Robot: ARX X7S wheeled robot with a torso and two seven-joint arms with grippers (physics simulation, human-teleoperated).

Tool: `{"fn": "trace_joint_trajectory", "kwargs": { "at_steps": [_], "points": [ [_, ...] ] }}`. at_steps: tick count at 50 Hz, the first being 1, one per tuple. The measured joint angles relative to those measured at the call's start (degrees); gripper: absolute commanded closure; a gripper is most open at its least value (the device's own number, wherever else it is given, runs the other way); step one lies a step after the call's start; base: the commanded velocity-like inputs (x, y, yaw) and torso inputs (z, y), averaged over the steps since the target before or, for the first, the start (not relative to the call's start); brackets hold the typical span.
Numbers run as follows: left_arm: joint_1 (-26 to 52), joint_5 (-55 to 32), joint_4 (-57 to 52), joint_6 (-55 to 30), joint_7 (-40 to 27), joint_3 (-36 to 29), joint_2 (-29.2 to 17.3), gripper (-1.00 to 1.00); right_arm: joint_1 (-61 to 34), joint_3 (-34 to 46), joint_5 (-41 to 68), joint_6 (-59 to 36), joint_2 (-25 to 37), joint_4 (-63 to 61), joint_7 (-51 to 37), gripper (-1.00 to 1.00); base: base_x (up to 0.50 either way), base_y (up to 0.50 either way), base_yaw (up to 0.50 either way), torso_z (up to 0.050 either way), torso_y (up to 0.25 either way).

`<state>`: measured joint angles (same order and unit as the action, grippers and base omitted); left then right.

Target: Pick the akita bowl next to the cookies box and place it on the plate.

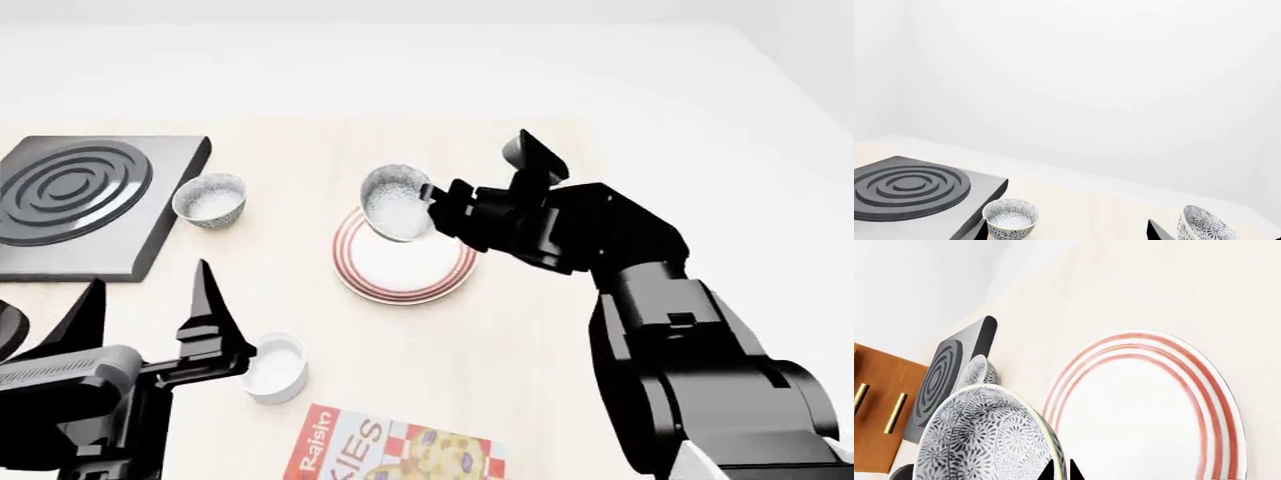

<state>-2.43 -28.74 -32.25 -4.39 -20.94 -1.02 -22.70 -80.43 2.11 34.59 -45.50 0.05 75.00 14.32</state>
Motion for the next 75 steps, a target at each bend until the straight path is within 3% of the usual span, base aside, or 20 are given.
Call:
{"fn": "trace_joint_trajectory", "kwargs": {
  "at_steps": [23, 40, 69, 70, 75],
  "points": [
    [-0.48, 0.23, 1.30, 1.29, 0.32, -0.28, 0.13, -1.00, 0.10, 10.11, 11.98, 7.61, 0.02, 0.00, -6.88, 1.00, 0.00, 0.00, 0.00, 0.000, 0.000],
    [-2.15, 0.35, -0.05, 2.62, 0.22, -0.19, 0.07, -1.00, -0.28, 20.08, 20.37, 8.82, 0.01, 0.00, -6.95, 1.00, 0.00, 0.00, 0.00, 0.023, -0.237],
    [-2.16, -1.66, 0.32, 2.94, 0.49, -0.13, -0.24, -1.00, -0.47, 26.16, 25.06, 10.05, 0.05, 0.00, -7.40, 1.00, 0.00, 0.00, 0.00, 0.004, -0.053],
    [-2.14, -1.72, 0.36, 2.91, 0.46, -0.13, -0.25, -1.00, -0.49, 26.50, 25.28, 10.13, 0.06, 0.00, -7.37, -1.00, 0.00, 0.00, 0.00, 0.000, 0.000],
    [-2.05, -1.96, 0.57, 2.79, 0.36, -0.12, -0.28, -1.00, -0.70, 27.35, 26.22, 10.44, 0.02, 0.00, -6.84, -1.00, 0.00, 0.00, 0.00, 0.000, 0.000]
  ]
}}
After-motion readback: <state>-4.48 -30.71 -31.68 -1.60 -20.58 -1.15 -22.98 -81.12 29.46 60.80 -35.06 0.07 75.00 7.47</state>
